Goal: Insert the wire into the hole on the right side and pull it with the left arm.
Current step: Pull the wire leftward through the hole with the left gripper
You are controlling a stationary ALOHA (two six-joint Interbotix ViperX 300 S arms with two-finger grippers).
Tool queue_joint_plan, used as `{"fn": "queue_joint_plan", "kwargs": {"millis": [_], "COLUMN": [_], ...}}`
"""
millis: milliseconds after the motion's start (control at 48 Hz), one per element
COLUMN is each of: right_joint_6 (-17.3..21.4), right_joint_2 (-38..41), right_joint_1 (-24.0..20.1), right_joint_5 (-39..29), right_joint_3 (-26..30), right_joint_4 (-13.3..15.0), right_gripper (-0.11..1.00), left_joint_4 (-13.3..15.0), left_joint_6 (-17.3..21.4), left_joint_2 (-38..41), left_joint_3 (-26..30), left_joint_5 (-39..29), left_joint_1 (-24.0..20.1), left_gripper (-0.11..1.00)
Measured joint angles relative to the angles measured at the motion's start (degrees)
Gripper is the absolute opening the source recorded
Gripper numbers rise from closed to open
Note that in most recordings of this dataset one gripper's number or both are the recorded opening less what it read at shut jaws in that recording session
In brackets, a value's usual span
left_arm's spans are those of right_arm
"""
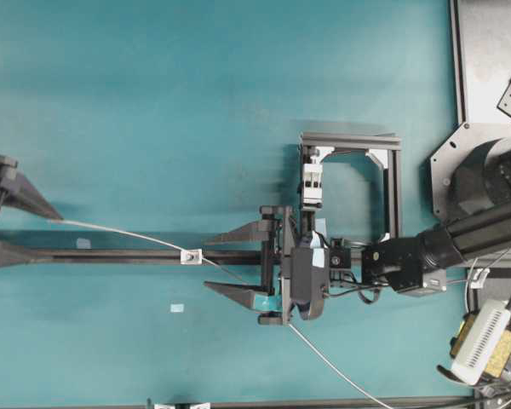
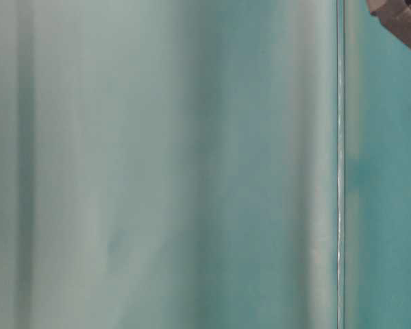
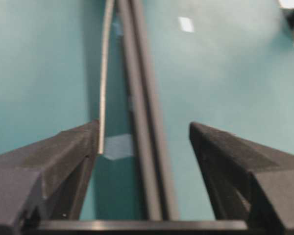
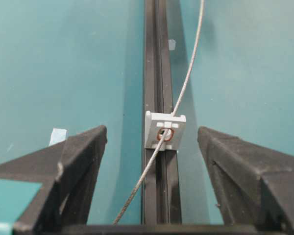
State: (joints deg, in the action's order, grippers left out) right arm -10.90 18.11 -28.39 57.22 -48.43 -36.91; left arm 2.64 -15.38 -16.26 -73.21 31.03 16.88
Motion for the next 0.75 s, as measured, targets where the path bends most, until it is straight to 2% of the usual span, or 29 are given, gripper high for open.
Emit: {"fn": "queue_joint_plan", "kwargs": {"millis": [355,751], "right_joint_6": [-0.26,-5.19], "right_joint_2": [-3.52,-5.62], "right_joint_1": [0.53,2.02], "right_joint_5": [0.0,0.0], "right_joint_3": [-2.11,-2.81], "right_joint_4": [0.09,0.09], "right_gripper": [0.83,0.83], "left_joint_4": [-0.09,-0.09], "left_joint_6": [1.05,3.25], "left_joint_2": [-0.18,-0.26], "left_joint_3": [0.0,0.0], "left_joint_5": [0.0,0.0], "left_joint_1": [-3.25,-6.42], "left_gripper": [0.93,0.93]}}
